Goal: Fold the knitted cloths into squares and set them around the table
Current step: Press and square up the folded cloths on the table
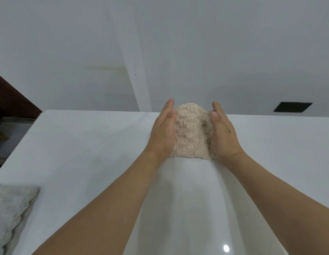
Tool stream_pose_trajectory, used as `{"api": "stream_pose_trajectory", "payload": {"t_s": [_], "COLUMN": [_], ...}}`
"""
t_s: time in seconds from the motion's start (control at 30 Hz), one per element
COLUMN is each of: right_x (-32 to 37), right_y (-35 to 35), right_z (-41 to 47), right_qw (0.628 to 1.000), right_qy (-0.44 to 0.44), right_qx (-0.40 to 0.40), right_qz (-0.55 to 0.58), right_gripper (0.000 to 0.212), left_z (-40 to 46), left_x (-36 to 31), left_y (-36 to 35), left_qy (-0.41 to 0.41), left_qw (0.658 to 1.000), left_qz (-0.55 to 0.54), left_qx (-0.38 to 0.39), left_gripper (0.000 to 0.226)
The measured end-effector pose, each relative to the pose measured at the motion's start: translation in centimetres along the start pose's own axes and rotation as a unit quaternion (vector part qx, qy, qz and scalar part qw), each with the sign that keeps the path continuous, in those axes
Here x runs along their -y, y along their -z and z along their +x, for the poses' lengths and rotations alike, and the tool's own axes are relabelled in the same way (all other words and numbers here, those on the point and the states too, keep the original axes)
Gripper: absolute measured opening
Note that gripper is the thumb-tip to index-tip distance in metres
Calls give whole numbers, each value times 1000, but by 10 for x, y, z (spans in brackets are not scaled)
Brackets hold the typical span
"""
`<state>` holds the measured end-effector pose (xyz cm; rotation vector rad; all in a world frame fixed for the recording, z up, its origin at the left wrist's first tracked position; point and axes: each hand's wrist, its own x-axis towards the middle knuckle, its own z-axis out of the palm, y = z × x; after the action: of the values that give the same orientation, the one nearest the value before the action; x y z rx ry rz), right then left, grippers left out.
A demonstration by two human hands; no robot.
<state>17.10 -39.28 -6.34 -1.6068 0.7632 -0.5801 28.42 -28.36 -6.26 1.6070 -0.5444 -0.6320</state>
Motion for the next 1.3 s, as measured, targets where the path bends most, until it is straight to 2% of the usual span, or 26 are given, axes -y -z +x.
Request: {"api": "stream_pose_trajectory", "payload": {"t_s": [0.17, 0.23, 0.27, 0.3, 0.37, 0.43, 0.53, 0.6, 0.83, 0.9, 0.97, 1.03, 1.07, 1.17, 1.23, 1.3], "right_x": [-2, -2, -4, -8, -17, -21, -20, -19, -25, -27, -26, -23, -21, -9, 2, 11], "right_y": [0, 0, -1, -1, -2, -1, 8, 18, 34, 35, 34, 25, 16, -31, -65, -91], "right_z": [0, 0, 1, 1, 4, 5, 3, 4, 9, 8, 4, -9, -19, -50, -61, -63], "right_qw": [1000, 999, 995, 979, 913, 866, 841, 825, 801, 812, 859, 928, 945, 932, 912, 900], "right_qy": [5, 16, 30, 49, 71, 45, 37, 55, 81, 86, 80, 47, 23, -28, -37, -44], "right_qx": [-7, 1, 15, 32, 36, 18, 52, 80, 95, 86, 28, -110, -186, -350, -408, -433], "right_qz": [4, -35, -97, -198, -400, -498, -537, -556, -585, -571, -505, -354, -266, -93, -11, 19], "right_gripper": [47, 48, 50, 51, 55, 59, 62, 63, 72, 72, 70, 65, 63, 64, 64, 62], "left_z": [-2, -3, -3, -2, 0, 1, 6, 8, 9, 8, 6, 7, 10, 31, 51, 70], "left_x": [-2, 0, 2, 5, 12, 17, 20, 20, 22, 19, 14, 4, -1, -17, -25, -31], "left_y": [-1, -1, -1, -1, 1, 5, 9, 11, 15, 16, 20, 30, 35, 50, 50, 42], "left_qy": [-19, -33, -46, -66, -109, -117, -118, -117, -119, -119, -108, -70, -46, -38, -44, -25], "left_qw": [1000, 999, 994, 981, 935, 901, 859, 844, 844, 849, 871, 909, 930, 953, 968, 981], "left_qz": [-8, 40, 99, 182, 333, 414, 495, 521, 519, 509, 470, 388, 334, 258, 202, 123], "left_qx": [-21, -16, -4, 13, 49, 57, 51, 52, 70, 75, 99, 133, 145, 153, 146, 151], "left_gripper": [45, 45, 45, 46, 47, 49, 51, 51, 53, 53, 53, 50, 48, 40, 38, 37]}}
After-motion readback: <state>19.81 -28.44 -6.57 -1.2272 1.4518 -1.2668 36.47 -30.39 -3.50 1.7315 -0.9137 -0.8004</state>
